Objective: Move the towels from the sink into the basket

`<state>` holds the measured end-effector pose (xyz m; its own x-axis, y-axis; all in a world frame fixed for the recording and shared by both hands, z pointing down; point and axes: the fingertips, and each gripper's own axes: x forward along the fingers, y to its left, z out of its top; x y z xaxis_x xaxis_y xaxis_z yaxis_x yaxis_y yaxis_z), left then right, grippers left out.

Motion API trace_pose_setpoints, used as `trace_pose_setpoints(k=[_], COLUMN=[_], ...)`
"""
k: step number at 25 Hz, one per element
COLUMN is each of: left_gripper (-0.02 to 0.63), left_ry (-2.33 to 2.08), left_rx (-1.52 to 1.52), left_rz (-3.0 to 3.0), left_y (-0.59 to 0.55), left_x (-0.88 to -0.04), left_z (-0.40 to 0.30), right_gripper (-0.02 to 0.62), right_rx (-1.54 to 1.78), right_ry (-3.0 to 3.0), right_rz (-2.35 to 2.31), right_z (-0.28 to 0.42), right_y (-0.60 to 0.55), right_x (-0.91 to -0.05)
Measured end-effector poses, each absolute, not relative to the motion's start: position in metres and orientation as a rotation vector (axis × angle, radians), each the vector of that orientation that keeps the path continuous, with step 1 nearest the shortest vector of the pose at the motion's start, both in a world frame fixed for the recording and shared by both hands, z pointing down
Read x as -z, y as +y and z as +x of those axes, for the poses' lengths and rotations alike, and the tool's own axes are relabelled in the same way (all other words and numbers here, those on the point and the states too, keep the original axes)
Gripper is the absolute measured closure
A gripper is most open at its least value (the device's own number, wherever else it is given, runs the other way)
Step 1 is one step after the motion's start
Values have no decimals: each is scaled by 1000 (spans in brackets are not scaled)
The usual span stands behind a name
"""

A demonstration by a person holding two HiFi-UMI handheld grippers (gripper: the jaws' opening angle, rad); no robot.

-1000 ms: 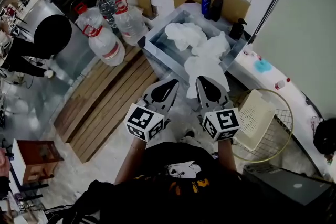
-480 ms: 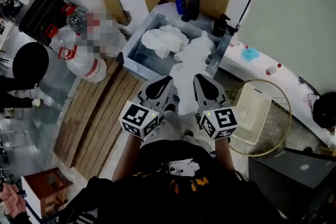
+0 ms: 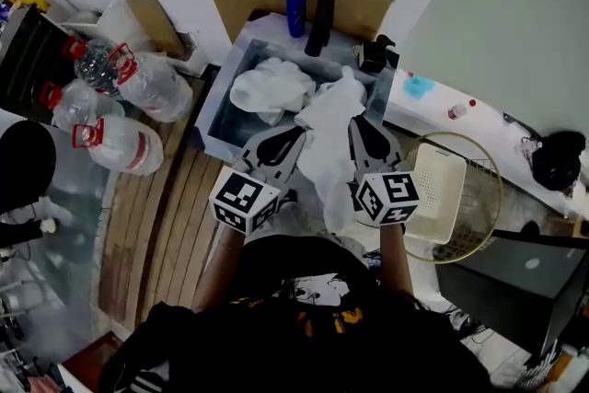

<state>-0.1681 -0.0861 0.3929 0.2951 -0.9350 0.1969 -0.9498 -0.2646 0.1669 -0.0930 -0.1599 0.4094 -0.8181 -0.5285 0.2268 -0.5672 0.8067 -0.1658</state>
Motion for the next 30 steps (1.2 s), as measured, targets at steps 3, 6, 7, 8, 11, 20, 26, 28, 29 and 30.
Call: trace_pose_setpoints(k=[3, 6, 7, 8, 11, 20, 26, 28, 29, 30], left_gripper=[591, 591, 591, 591, 591, 591, 591, 591, 591, 591], left_ry=[-1668, -1622, -1608, -1595, -1567, -1546, -1555, -1554, -1554, -1553], left_rx=[-80, -78, -80, -84, -96, -116, -119, -121, -118, -114], left_rz=[2350, 2379, 2387, 2394, 2406, 2390, 2328, 2324, 2322, 2321], left_y=[-97, -104, -106, -107, -111, -111, -106, -106, -106, -107], left_x=[-394, -395, -396, -397, -400, -411, -427, -430, -431, -431], left_z=[-178, -187, -190, -193, -202, -227, -241, -244, -245, -246], right_gripper=[574, 407, 367, 333, 271, 201, 240, 371, 388, 414], right_rx=[-316, -297, -290, -284, -296, -339, -122, -77, -89, -122], right_ry=[-2748, -2668, -2636, -2600, -2464, -2079, -1861, -1849, -1857, -1872], right_rz=[898, 868, 843, 816, 761, 722, 683, 675, 673, 675], right_z=[-101, -112, -117, -121, -130, -143, -137, -133, -131, -129], right_y=[-181, -204, -212, -219, -247, -303, -298, -301, -300, -297], right_x=[-428, -456, -469, -483, -529, -632, -656, -654, -653, -652])
